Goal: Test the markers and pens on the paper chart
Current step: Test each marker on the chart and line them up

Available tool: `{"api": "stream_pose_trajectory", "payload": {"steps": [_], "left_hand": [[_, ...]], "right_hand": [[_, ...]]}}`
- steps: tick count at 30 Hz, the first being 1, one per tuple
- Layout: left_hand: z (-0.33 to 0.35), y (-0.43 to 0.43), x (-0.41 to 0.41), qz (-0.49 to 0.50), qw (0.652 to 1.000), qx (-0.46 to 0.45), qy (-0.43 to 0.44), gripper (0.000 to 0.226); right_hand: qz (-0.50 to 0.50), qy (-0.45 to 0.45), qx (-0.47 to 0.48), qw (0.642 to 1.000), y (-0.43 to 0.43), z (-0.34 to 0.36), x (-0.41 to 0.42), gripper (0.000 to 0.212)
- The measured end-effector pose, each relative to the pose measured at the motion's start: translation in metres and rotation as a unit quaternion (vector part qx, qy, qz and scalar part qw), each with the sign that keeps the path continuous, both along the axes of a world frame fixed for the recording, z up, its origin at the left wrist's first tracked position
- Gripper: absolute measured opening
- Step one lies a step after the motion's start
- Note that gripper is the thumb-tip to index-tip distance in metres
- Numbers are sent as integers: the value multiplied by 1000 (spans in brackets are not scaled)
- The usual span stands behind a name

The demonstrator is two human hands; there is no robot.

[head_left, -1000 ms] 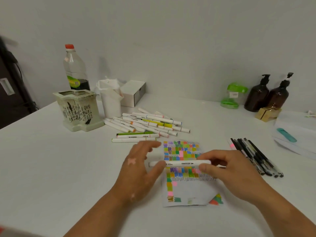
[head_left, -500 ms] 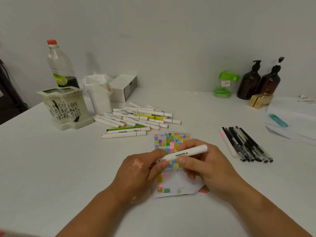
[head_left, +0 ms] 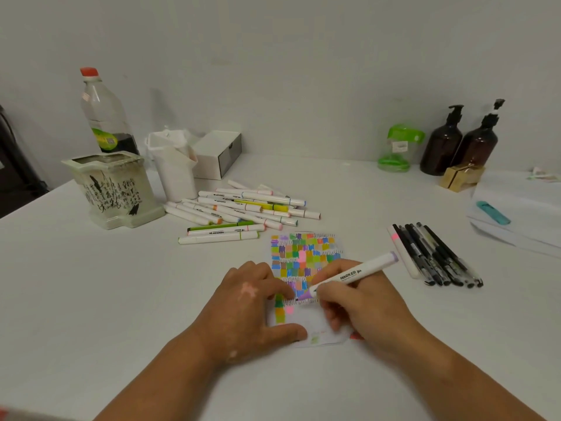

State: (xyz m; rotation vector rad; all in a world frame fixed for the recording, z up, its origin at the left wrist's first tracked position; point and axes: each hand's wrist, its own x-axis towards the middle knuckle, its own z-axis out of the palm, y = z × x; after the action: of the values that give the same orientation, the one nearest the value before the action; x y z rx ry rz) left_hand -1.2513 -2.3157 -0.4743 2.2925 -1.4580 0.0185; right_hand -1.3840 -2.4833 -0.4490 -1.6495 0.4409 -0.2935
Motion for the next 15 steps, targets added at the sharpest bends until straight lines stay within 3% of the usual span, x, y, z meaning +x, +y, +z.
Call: {"api": "stream_pose_trajectory", "payload": {"steps": [6,15], "left_hand": [[0,0,0,9,1000,10,23,74],[2,0,0,9,999,15,27,71]], "right_hand": [[-34,42,-190,980,6,-9,4,15],[-8,46,-203,978,4,-10,4,12]]}}
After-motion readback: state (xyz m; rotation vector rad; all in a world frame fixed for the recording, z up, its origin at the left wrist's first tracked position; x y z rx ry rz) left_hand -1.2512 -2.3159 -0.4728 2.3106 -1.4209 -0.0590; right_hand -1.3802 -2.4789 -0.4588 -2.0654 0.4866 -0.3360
